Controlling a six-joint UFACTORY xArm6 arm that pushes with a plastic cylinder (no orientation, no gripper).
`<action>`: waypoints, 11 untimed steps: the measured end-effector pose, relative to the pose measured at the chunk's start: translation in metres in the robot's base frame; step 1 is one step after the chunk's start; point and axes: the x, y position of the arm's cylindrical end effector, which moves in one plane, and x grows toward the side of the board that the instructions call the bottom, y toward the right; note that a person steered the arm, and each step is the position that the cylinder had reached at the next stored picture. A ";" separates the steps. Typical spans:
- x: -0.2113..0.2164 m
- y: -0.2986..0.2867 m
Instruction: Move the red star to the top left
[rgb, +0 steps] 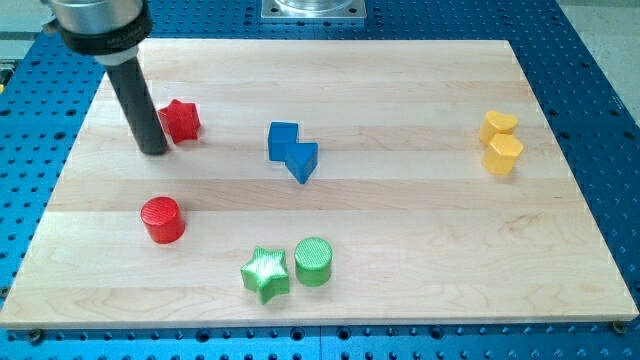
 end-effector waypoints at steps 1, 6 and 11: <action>0.011 -0.027; -0.059 0.053; -0.145 0.093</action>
